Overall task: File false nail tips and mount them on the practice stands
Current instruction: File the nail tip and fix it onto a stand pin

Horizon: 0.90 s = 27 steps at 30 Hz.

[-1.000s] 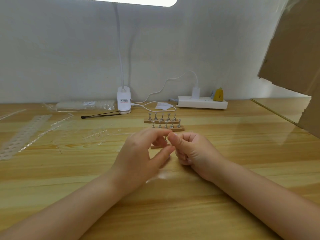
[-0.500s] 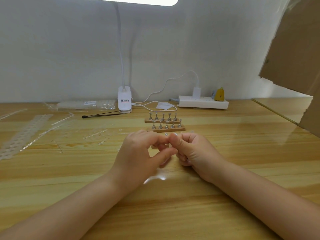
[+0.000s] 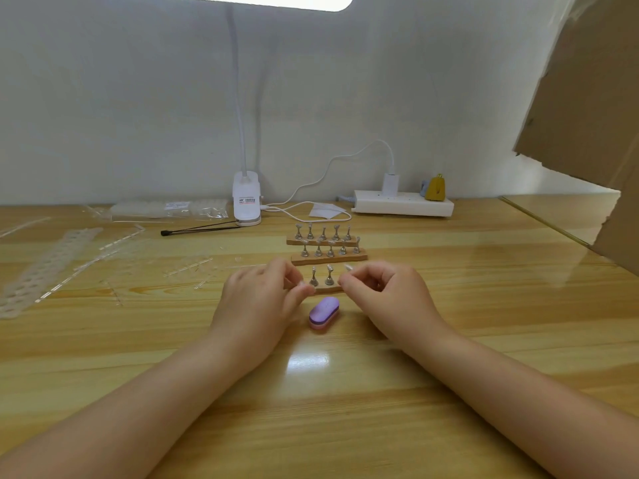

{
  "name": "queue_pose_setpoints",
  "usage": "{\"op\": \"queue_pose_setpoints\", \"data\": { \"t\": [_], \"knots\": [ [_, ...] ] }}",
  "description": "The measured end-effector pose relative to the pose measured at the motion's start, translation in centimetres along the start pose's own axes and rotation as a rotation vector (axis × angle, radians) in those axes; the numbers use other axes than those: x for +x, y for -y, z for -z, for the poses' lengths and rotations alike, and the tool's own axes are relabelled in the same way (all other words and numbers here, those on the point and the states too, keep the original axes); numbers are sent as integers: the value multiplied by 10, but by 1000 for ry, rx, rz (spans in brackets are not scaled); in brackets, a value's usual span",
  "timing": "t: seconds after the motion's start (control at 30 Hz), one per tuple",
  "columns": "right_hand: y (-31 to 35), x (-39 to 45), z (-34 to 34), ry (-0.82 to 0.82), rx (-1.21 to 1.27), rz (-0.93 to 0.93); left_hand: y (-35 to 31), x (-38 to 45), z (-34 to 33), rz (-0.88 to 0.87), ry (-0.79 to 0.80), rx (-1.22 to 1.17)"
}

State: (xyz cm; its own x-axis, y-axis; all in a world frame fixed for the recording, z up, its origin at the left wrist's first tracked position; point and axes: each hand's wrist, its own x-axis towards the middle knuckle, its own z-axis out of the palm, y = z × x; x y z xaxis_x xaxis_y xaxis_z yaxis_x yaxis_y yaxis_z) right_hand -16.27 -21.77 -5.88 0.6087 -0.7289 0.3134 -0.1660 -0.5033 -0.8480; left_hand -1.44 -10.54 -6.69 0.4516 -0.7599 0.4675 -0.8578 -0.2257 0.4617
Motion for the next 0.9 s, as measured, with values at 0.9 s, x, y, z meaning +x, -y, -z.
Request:
{"op": "queue_pose_setpoints", "data": {
  "t": [0.9],
  "knots": [
    [-8,6,-4,-21,-396,109,-3,-4,-2,-97,9,-31]
  ]
}}
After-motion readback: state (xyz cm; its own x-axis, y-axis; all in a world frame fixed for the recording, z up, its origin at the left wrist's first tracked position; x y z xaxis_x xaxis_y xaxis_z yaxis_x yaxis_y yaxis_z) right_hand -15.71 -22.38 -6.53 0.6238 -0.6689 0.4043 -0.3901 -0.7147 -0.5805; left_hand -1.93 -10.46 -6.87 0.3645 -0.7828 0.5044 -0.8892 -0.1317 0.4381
